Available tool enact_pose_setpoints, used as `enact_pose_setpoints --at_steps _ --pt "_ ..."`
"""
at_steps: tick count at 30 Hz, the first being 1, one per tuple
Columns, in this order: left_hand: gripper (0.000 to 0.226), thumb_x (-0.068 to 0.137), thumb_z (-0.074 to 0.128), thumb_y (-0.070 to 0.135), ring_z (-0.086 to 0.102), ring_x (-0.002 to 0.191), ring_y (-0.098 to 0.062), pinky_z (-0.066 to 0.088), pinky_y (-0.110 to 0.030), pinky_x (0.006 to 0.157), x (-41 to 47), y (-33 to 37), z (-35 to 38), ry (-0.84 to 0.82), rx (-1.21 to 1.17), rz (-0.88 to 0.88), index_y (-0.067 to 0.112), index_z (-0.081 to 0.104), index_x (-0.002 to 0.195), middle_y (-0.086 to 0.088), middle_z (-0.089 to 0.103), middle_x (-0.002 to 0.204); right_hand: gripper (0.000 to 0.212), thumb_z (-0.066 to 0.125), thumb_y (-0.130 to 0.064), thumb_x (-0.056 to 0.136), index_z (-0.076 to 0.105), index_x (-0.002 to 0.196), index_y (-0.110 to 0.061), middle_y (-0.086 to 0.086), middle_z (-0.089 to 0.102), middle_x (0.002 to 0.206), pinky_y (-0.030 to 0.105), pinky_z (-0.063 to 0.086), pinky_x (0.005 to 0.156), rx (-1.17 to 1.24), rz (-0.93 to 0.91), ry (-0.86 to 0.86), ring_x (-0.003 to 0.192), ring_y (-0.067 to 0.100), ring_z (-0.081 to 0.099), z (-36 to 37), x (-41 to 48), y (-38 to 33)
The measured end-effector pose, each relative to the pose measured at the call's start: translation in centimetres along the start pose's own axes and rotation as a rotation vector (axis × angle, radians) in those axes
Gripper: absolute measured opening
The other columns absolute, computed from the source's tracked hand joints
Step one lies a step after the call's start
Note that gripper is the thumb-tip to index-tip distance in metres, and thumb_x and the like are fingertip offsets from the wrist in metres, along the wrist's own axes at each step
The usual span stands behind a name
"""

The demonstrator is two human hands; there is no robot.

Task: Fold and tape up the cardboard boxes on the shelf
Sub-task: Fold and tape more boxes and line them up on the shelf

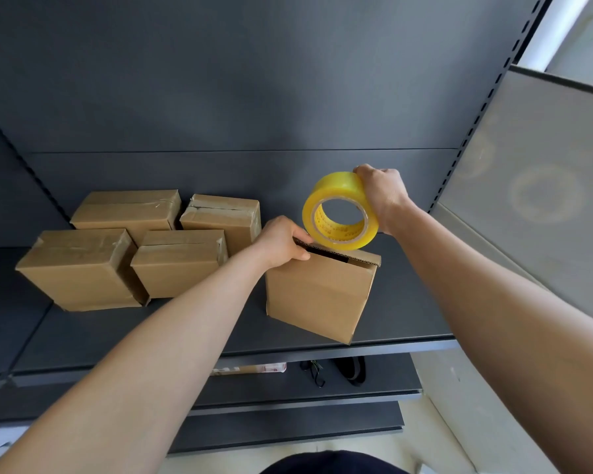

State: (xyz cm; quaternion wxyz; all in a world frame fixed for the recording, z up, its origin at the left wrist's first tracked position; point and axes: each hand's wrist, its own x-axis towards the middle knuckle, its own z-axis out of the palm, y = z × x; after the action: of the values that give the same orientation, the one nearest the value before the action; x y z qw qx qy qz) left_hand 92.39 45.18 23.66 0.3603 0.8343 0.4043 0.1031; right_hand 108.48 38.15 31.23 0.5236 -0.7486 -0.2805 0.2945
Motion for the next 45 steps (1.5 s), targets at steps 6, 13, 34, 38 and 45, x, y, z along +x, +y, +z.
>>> enact_pose_setpoints --at_steps 6,13,34,38,45 --pt "0.025 0.073 0.080 0.018 0.049 0.112 -0.021 0.036 -0.031 0.098 0.4 -0.9 1.0 0.094 -0.010 0.038 0.016 0.076 0.097 0.006 0.065 0.105 0.014 0.051 -0.028 0.086 0.047 0.082 -0.015 0.003 0.032 0.062 0.027 0.025 0.052 -0.088 -0.008 0.000 0.054 0.018 0.029 0.3 -0.2 0.7" --pt "0.019 0.075 0.077 0.007 0.056 0.102 -0.016 0.040 -0.028 0.091 0.3 -1.0 1.1 0.083 -0.135 0.045 0.009 0.077 0.094 0.001 0.063 0.105 0.040 0.051 -0.025 0.086 0.022 0.058 -0.020 -0.002 0.021 0.054 0.028 0.016 0.051 -0.133 -0.045 0.064 0.051 0.017 0.017 0.4 0.0 2.5" --pt "0.039 0.099 0.040 0.043 0.063 0.099 -0.015 0.049 -0.027 0.085 -0.1 2.4 0.7 -0.142 -0.855 -0.106 0.013 0.064 0.106 -0.004 0.069 0.103 0.038 0.049 -0.032 0.092 0.032 0.061 -0.017 -0.001 0.021 0.054 0.022 0.016 0.040 -0.202 -0.128 -0.002 0.039 0.011 0.018 -1.1 0.1 3.2" --pt "0.040 0.096 0.039 0.051 0.058 0.109 -0.014 0.038 -0.030 0.103 0.4 2.2 1.6 -0.243 -0.896 -0.120 0.020 0.064 0.102 -0.001 0.069 0.103 0.036 0.048 -0.032 0.092 0.064 0.101 -0.001 0.007 0.046 0.070 0.023 0.035 0.046 -0.098 -0.048 -0.007 0.055 0.019 0.042 -2.0 0.3 4.2" --pt "0.032 0.102 0.036 0.036 0.060 0.100 -0.014 0.027 -0.037 0.108 0.6 2.1 2.6 -0.240 -0.756 -0.062 0.020 0.064 0.104 0.003 0.067 0.105 0.022 0.049 -0.018 0.084 0.051 0.063 -0.019 0.000 0.043 0.043 0.021 0.034 0.045 0.700 0.302 0.176 0.038 0.018 0.040 -1.5 0.3 7.1"
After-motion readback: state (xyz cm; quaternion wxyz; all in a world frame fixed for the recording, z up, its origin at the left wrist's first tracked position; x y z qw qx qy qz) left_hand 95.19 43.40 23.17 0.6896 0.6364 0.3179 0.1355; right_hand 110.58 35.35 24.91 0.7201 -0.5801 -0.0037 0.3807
